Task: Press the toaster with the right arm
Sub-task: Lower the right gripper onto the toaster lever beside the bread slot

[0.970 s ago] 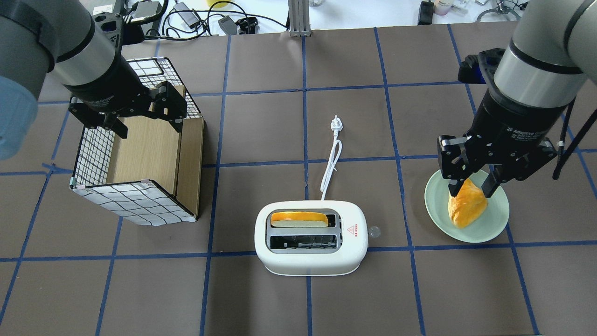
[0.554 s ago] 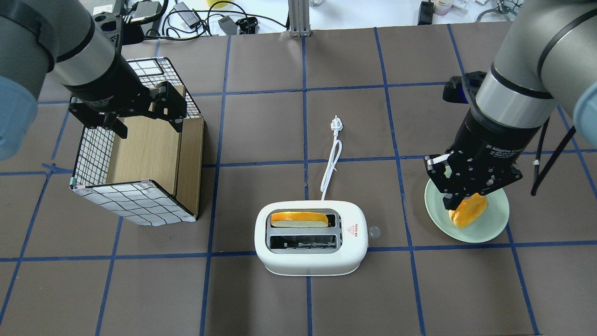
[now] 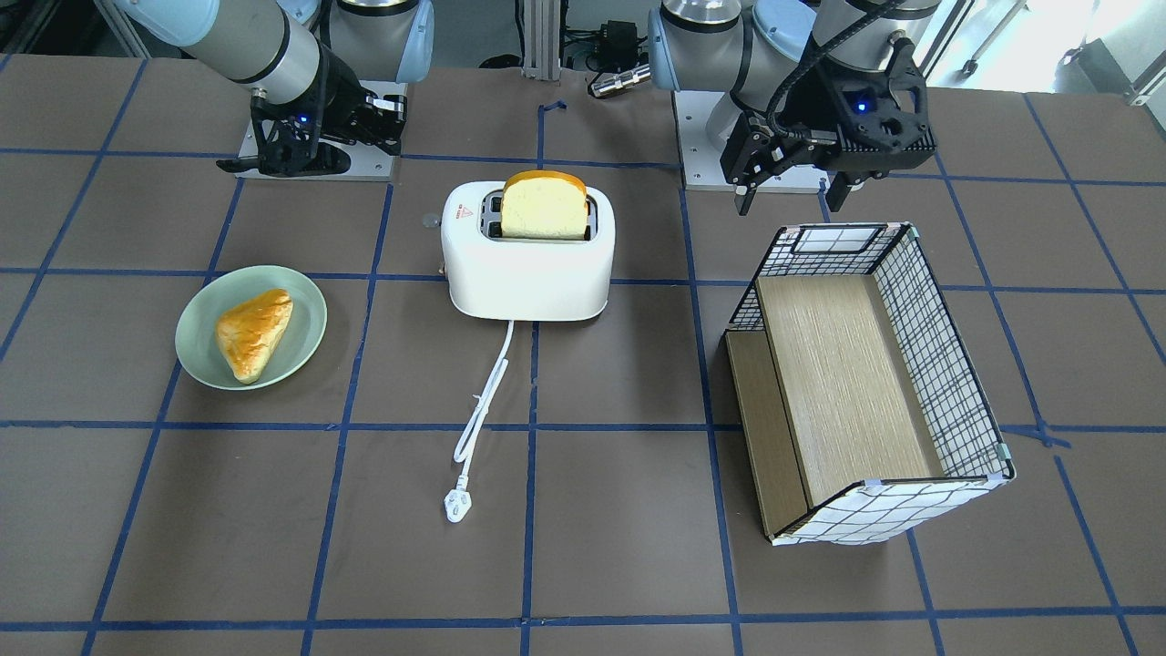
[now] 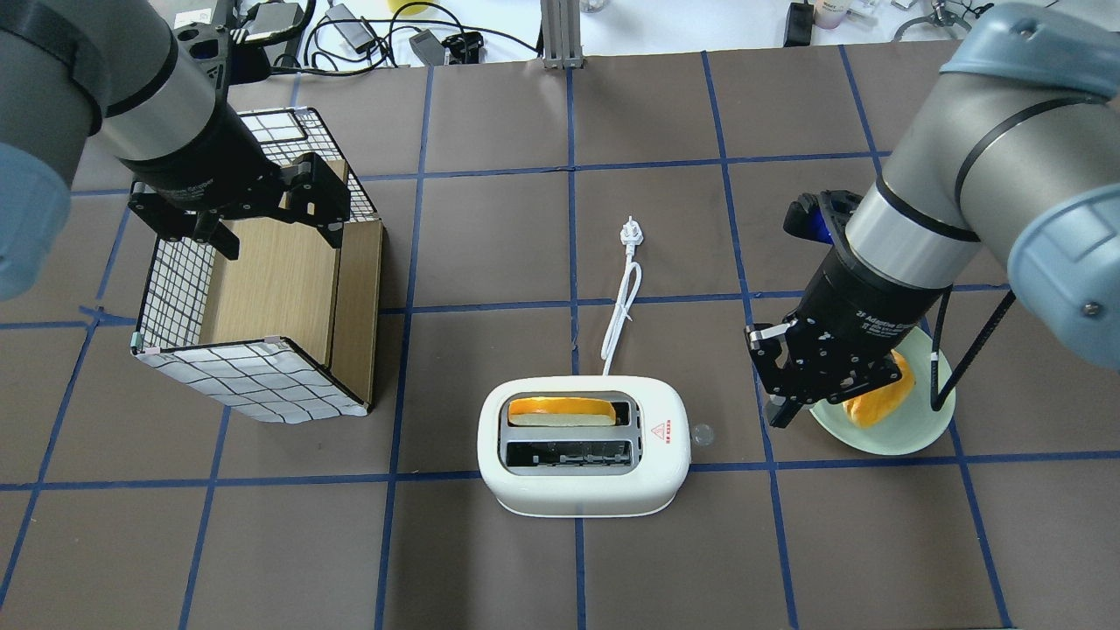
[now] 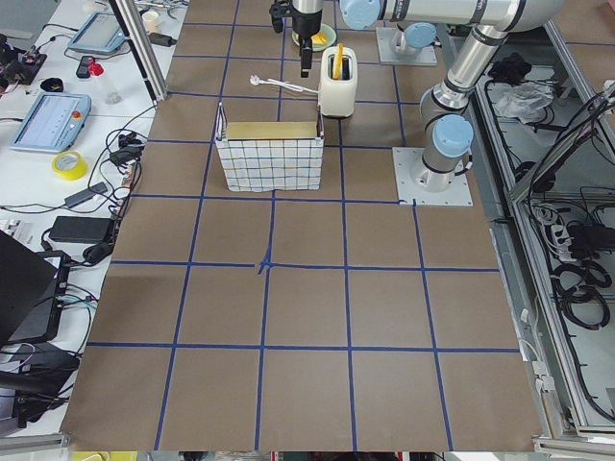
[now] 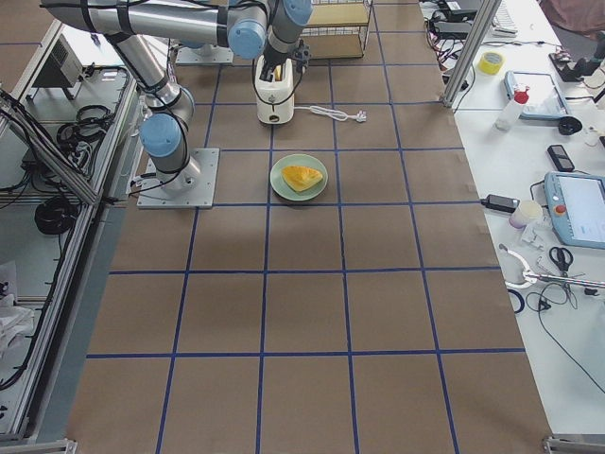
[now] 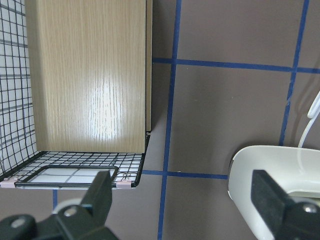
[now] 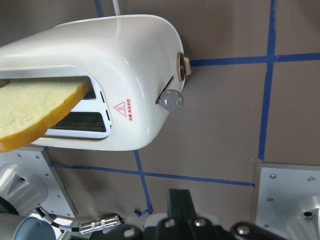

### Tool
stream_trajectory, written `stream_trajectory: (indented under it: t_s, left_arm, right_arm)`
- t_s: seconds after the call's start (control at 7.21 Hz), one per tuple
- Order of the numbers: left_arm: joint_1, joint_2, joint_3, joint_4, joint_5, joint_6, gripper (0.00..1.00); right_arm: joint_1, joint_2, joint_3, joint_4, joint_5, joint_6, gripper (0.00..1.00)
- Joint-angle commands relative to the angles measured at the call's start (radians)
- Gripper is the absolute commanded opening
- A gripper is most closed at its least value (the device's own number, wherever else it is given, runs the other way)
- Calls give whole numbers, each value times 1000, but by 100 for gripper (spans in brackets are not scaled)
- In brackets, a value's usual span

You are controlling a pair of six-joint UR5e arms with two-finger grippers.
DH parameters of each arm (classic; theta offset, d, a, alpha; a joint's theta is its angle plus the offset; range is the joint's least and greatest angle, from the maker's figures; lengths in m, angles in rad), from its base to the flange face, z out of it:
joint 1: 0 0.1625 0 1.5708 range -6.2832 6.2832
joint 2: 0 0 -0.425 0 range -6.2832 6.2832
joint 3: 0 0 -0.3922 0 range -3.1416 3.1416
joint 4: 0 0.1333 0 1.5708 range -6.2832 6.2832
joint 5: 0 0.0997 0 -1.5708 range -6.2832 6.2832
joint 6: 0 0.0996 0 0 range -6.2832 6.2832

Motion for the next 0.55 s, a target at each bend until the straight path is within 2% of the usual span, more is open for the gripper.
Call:
stream_trajectory:
  t_s: [0.0,0.28,0.42]
  left_arm:
    - [0,0,0,0,0,0,100]
    - [0,0,0,0,0,0,100]
    - [0,0,0,0,0,0,100]
  right_arm:
    - [-5,11,67,-87,58,-13,0]
    - [-7,13,145,-295,56,62,0]
    - [-5,13,155,-319,56,88,0]
